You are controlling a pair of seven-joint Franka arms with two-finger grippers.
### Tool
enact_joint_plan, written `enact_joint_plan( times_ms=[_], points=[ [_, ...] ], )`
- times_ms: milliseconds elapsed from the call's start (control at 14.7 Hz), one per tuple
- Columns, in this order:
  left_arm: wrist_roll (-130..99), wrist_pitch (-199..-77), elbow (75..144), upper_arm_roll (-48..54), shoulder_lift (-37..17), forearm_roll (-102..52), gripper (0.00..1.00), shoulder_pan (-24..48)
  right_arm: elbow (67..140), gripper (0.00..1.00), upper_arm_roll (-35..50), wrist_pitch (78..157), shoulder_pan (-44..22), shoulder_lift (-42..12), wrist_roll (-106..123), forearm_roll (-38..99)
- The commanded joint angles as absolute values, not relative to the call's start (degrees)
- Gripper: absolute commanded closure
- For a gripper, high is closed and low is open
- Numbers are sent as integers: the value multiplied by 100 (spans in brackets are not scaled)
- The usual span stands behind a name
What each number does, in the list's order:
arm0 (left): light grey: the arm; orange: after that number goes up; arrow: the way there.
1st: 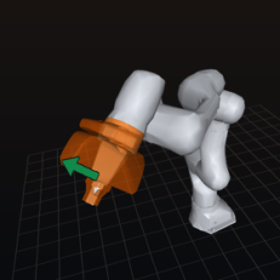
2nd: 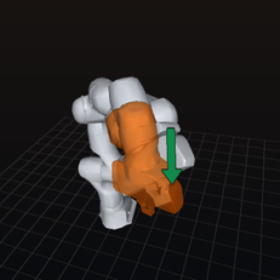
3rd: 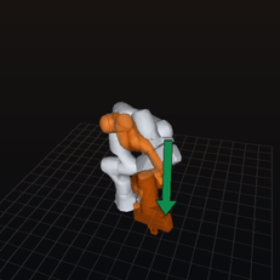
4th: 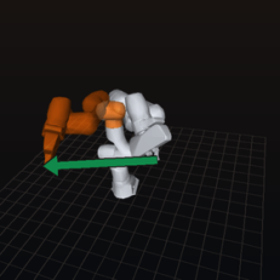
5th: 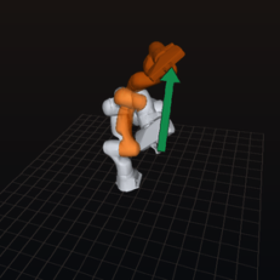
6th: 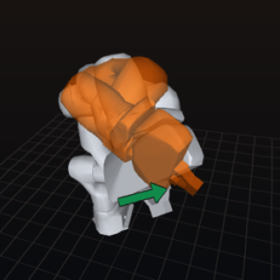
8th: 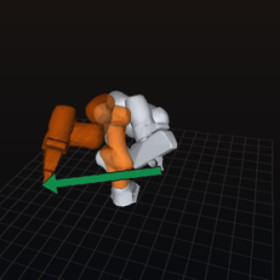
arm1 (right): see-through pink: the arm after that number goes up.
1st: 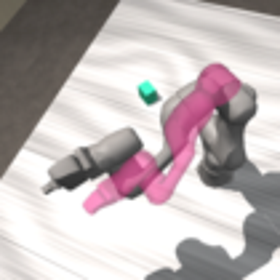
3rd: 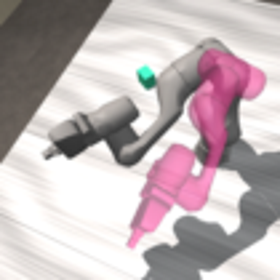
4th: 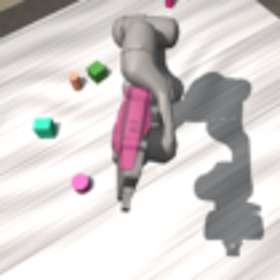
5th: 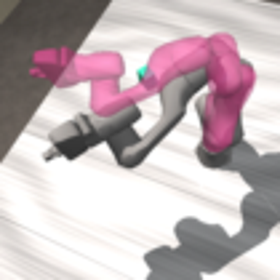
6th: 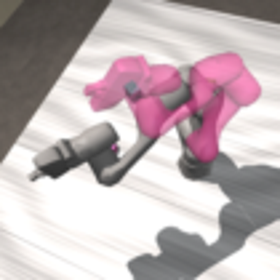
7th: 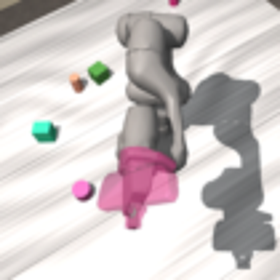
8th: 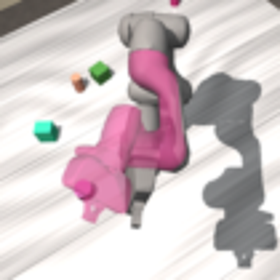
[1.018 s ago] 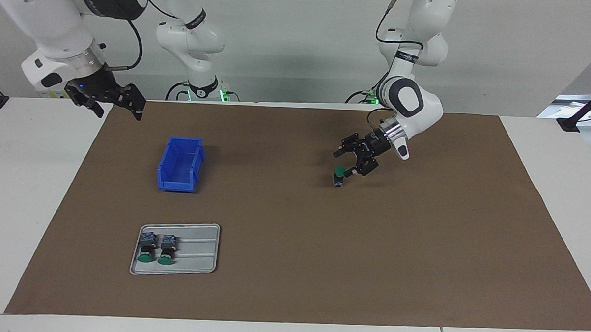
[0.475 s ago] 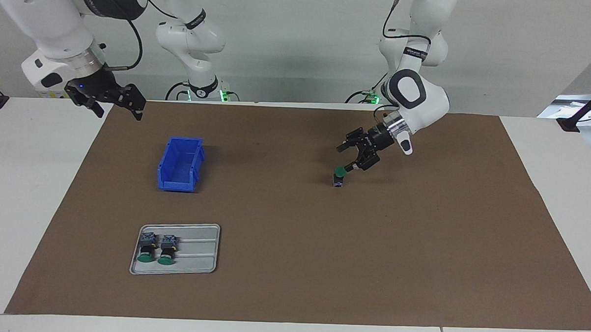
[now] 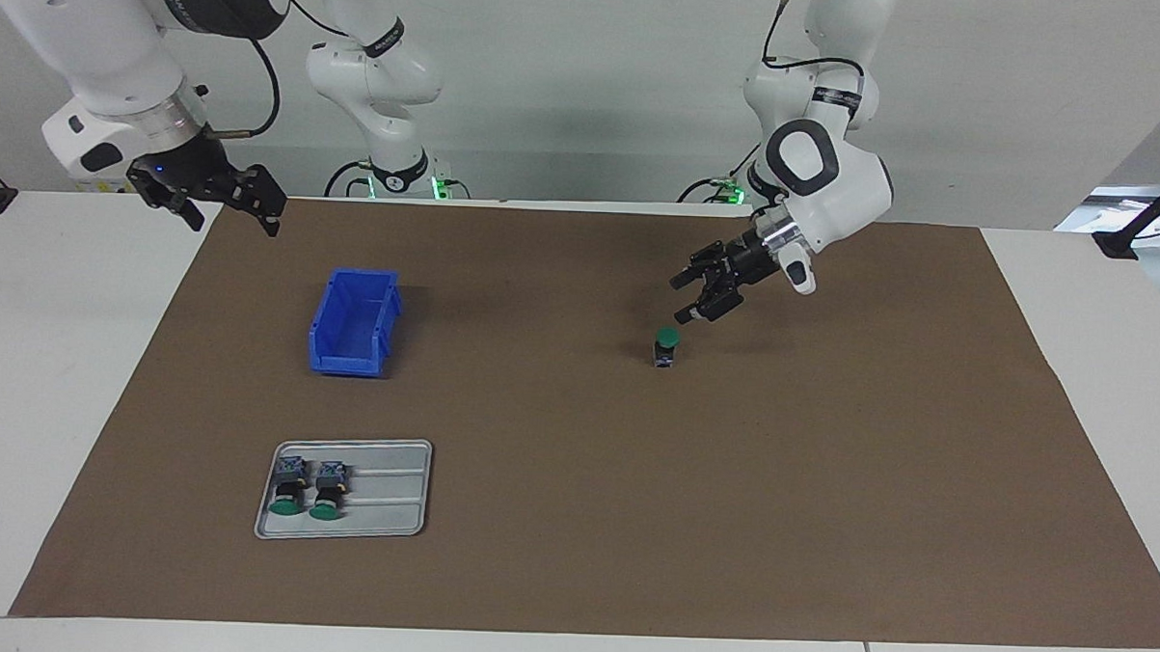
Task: Place and press button with both arms
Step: 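Open the left gripper and draw it back from the button, then lower the left gripper onto the top of the button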
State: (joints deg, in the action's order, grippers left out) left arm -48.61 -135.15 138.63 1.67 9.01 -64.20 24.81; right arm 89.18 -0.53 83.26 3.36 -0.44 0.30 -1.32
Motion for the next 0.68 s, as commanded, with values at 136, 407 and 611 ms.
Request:
enact_joint_plan(
  times_ms=[136,407,611],
  points=[
    [-5361,-12815,13246,158,853,-4855,0,2373,9070,1,-26,8323,378,97,141,-105],
    [-5353,-12446,12807,167,765,-3702,0,2417,9070,1,-26,8323,378,97,141,-114],
    [-5291,-12217,12446,193,756,-2623,0,2583,9070,1,-26,8332,378,97,141,-106]
  ],
)
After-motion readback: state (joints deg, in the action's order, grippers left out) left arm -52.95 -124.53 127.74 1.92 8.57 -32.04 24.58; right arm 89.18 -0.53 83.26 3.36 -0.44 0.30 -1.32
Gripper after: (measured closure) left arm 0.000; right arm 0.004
